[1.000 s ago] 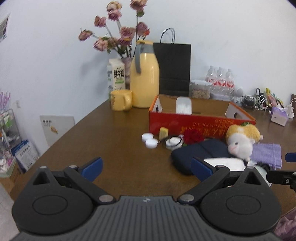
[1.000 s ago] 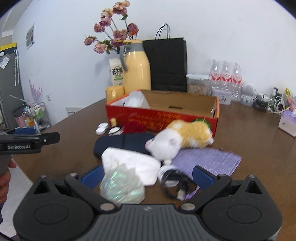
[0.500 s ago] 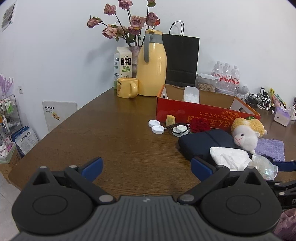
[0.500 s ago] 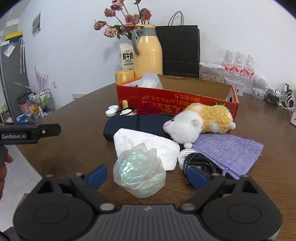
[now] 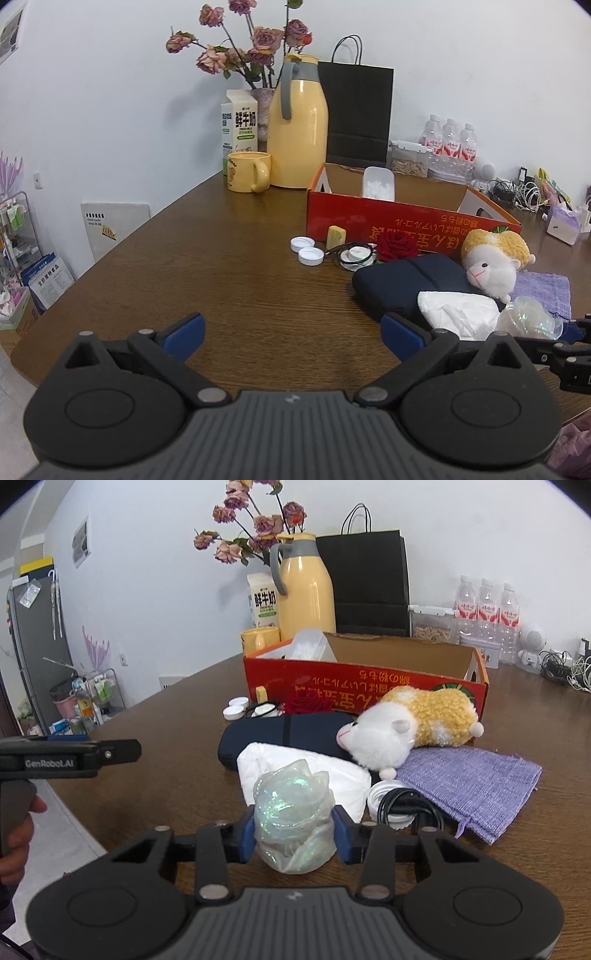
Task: Organize objects
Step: 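Grasp the iridescent plastic bag with the right tool while the left tool grasps the white cloth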
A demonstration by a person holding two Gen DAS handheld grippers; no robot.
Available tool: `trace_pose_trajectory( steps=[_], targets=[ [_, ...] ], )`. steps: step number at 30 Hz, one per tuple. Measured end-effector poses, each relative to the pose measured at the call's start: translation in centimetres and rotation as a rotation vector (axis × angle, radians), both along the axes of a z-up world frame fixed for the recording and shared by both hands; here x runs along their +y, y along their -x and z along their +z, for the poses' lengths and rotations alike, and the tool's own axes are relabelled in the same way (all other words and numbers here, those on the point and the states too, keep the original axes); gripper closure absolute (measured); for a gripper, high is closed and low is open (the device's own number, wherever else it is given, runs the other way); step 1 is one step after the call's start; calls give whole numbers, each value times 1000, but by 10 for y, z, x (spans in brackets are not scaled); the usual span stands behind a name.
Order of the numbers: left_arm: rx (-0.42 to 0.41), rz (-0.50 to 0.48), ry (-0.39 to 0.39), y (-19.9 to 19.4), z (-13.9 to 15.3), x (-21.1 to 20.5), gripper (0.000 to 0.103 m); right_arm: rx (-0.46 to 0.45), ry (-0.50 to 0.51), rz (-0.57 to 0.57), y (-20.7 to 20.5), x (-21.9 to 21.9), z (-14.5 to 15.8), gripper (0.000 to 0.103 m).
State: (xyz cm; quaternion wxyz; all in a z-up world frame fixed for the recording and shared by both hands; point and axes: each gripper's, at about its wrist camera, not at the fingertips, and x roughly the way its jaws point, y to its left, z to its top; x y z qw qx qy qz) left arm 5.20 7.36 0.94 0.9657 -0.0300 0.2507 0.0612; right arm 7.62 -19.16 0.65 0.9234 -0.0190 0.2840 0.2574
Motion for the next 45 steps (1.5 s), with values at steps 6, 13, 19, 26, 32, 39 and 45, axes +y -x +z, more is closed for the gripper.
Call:
trace_pose_trajectory(
  steps=[6, 13, 19, 26, 32, 39, 45],
  targets=[
    [8, -59, 4, -12, 0, -18, 0, -31, -21, -36, 0, -15, 8, 64],
    [36, -139, 8, -31, -4, -53, 0, -71, -16, -85, -6, -39, 16, 64],
    [78, -163, 31, -45, -11, -80, 0, -88, -3, -106, -18, -56, 18, 64],
    [115, -165, 68, -56, -19, -101, 1, -93, -3, -91, -31, -68, 15, 64],
    [150, -152, 123, -64, -24, -107, 30, -84, 0, -68, -39, -70, 9, 64],
    [156, -147, 205, -66, -26, -107, 42, -88, -6, -58, -45, -70, 8, 64],
    [172, -116, 262, -70, -30, -98, 72, -82, -7, -56, -44, -66, 6, 64]
  ],
)
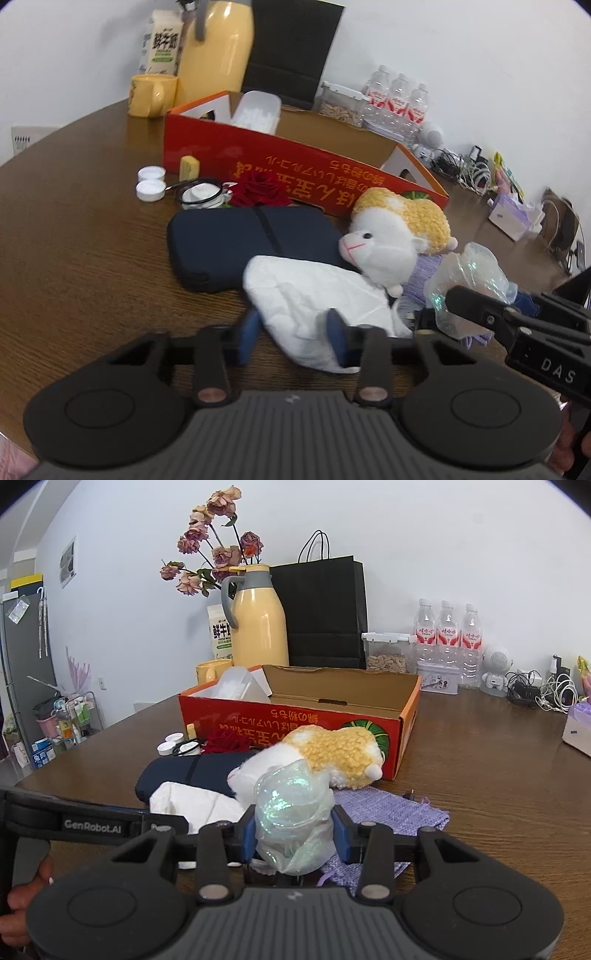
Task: Organize objects
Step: 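Grasp the iridescent plastic bag with the right tool while the left tool grasps the white cloth, then carry the plastic bag and white cloth into the box and open both tools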
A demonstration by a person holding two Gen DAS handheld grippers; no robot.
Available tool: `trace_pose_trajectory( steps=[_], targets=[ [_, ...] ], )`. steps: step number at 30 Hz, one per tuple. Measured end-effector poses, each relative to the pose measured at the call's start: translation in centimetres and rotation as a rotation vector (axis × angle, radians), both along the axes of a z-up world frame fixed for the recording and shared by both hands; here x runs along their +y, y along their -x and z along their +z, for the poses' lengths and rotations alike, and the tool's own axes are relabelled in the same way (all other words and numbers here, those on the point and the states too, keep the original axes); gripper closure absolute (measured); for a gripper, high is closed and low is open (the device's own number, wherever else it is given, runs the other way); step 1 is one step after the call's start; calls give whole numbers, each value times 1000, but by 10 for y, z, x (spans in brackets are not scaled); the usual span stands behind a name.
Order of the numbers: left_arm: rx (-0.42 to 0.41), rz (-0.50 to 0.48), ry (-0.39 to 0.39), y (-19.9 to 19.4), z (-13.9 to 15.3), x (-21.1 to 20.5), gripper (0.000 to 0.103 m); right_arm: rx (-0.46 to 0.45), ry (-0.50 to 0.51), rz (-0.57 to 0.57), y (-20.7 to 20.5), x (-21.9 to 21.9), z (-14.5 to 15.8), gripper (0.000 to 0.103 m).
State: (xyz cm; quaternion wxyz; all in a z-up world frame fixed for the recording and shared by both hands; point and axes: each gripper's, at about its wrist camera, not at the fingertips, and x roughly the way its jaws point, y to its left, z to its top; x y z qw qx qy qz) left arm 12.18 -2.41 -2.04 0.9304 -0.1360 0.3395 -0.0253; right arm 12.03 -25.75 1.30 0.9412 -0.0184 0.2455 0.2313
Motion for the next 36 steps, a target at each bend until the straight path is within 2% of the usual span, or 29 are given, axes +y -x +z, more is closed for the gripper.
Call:
trace_pose_trajectory(
  steps=[6, 16, 27, 36],
  targets=[
    [-27, -1, 30, 4, 2, 8, 79, 3, 7, -7, 2, 3, 1, 64],
    [-132, -23, 43, 17, 24, 20, 85, -12, 13, -6, 10, 11, 8, 64],
    [-256, -73, 44, 19, 61, 28, 90, -56, 13, 0, 8, 27, 26, 64],
    [-358, -119, 30, -4, 94, 26, 90, -99, -1, -6, -10, 39, 47, 64]
  ],
)
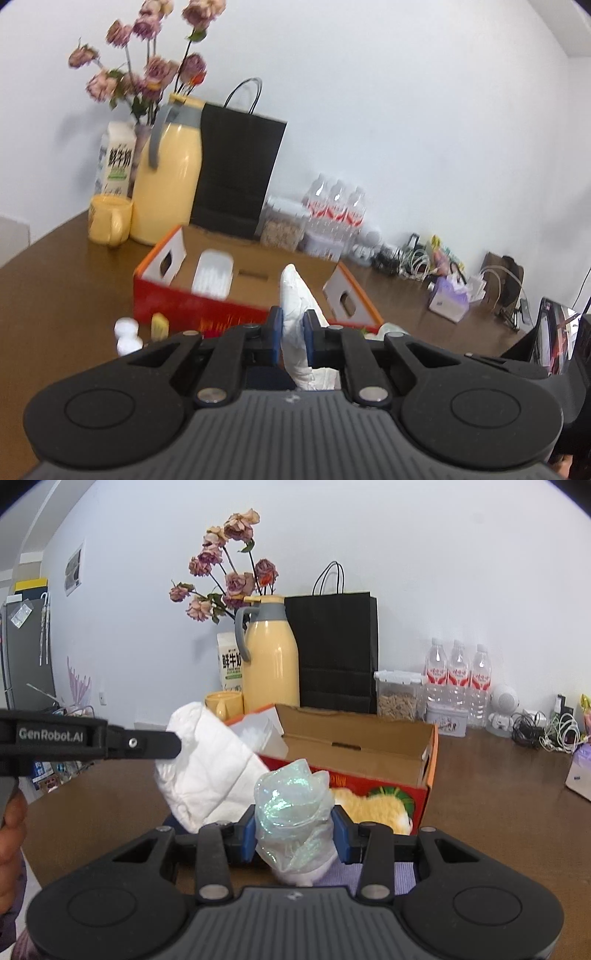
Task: Organize objects
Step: 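Carry the plastic bag and white cloth into the box and open both tools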
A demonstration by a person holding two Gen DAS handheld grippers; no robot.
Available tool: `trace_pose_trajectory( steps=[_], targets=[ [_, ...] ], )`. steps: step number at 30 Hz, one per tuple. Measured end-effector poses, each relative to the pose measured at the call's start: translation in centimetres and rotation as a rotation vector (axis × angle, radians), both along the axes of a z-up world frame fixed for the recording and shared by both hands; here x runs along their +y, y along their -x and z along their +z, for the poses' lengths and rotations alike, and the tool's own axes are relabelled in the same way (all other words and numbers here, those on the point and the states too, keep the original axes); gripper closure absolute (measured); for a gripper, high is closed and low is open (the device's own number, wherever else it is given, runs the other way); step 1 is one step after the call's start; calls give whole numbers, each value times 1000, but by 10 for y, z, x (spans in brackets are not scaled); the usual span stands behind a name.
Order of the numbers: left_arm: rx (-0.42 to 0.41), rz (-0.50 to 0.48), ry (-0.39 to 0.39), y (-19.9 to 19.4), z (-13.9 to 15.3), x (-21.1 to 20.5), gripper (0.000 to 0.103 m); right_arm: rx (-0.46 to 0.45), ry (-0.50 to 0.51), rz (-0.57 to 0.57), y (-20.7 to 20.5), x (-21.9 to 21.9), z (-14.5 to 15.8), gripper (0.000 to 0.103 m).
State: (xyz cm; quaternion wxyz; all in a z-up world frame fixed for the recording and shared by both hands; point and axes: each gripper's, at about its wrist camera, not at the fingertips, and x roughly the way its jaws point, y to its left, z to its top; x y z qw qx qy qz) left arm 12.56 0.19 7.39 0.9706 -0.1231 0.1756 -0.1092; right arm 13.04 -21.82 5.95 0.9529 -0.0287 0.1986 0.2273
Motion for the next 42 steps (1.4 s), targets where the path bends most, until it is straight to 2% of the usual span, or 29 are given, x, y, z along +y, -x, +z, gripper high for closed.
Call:
trace_pose_trajectory(
  steps=[4, 8, 14, 21, 27, 31, 36, 37, 39, 40, 41, 42],
  targets=[
    [-47, -5, 0, -23, 15, -2, 90, -37, -1, -11, -21, 5, 14, 64],
    [-53, 0, 11, -58, 20, -5, 90, -55, -5, -35, -54, 7, 23, 64],
    [-13, 21, 11, -123, 9, -12, 90, -36, -8, -78, -116, 8, 23, 64],
    [69, 100, -36, -188, -15, -20, 90, 31, 10, -150, -184, 16, 2, 64],
    [89, 115, -104, -207, -30, -24, 90, 79, 32, -164, -204, 18, -21, 64],
    [100, 113, -147, -210, -37, -29, 89, 94, 40, -163, -205, 18, -26, 62],
    [114, 132, -184, -210, -41, -31, 85, 106, 44, -159, -205, 19, -28, 50],
    [110, 135, -193, -208, -41, -32, 83, 105, 47, -159, -204, 19, -29, 45],
    [97, 146, -215, -204, -40, -33, 70, 94, 46, -155, -201, 19, -28, 34],
    [84, 152, -221, -201, -39, -34, 52, 86, 43, -156, -199, 19, -26, 22],
    [66, 164, -229, -198, -38, -35, 29, 76, 42, -159, -198, 18, -25, 16],
    [43, 175, -238, -194, -36, -36, 19, 63, 39, -162, -196, 18, -23, 7]
  ],
)
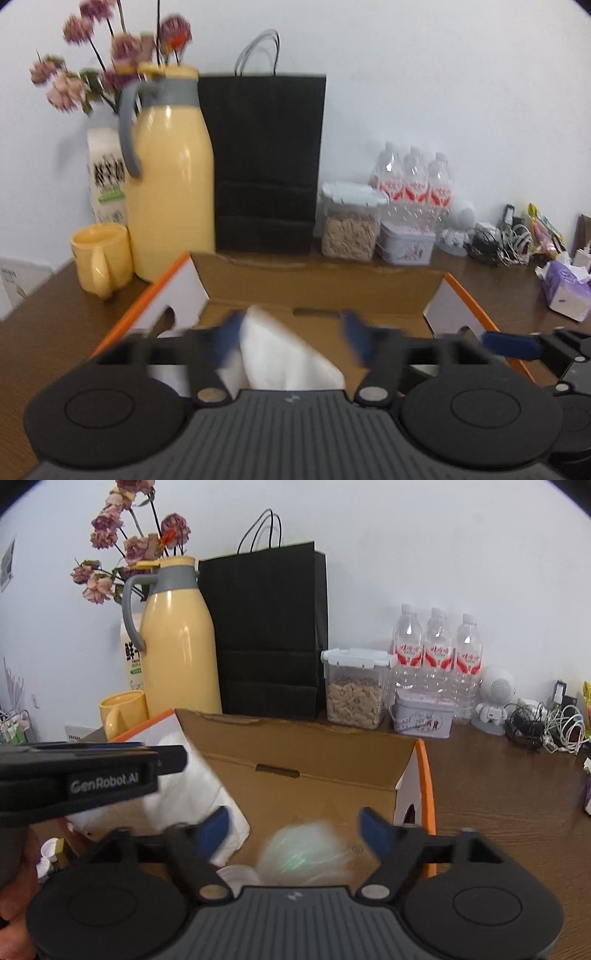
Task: Organize objects
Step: 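Carry the plastic bag and white cloth into the box and open both tools, then move both tools back over the remaining table items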
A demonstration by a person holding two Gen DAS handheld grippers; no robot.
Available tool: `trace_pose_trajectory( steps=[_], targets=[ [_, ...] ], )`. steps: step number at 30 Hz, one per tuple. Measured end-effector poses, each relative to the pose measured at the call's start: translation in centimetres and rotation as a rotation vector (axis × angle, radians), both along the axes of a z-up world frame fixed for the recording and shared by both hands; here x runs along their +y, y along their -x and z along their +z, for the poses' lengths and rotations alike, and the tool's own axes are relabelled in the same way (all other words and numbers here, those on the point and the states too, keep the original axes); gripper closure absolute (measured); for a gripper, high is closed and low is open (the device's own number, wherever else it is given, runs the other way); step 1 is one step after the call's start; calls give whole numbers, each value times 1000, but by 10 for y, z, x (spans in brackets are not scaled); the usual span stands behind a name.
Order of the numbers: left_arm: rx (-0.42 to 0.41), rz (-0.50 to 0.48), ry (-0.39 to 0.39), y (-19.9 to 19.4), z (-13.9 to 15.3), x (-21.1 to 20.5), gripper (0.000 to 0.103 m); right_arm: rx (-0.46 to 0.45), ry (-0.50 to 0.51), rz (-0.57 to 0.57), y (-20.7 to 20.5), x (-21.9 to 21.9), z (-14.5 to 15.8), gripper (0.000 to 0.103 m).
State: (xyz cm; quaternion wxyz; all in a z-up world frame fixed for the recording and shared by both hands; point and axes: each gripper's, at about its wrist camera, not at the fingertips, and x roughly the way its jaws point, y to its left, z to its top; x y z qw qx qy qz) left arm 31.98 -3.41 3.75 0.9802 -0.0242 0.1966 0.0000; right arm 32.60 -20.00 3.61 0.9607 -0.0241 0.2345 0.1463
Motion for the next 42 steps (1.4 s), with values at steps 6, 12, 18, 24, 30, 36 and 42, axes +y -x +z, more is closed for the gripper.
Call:
trace_pose_trajectory(
  steps=[6, 12, 18, 24, 30, 36, 42],
  targets=[
    [-109, 11, -14, 16, 8, -4, 0, -14, -6, -7, 4, -1, 3, 0],
    [-126, 16, -17, 19, 12, -6, 0, -20, -24, -11, 6, -4, 5, 0],
    [-156, 8, -7, 30, 20, -3, 0, -41, -28, -9, 13, -5, 11, 0],
    [-189, -7, 1, 54, 35, 0, 0, -73, -21, 4, 30, -6, 21, 0],
    [-195, -6, -6, 80, 43, 8, 0, -100, -12, 3, 56, -13, 32, 0],
    [-179, 10, -11, 105, 46, 23, 0, -106, -4, 2, 84, -18, 38, 0],
    [-152, 29, -27, 132, 42, 36, 0, -96, 11, 4, 114, -23, 36, 0]
  ],
)
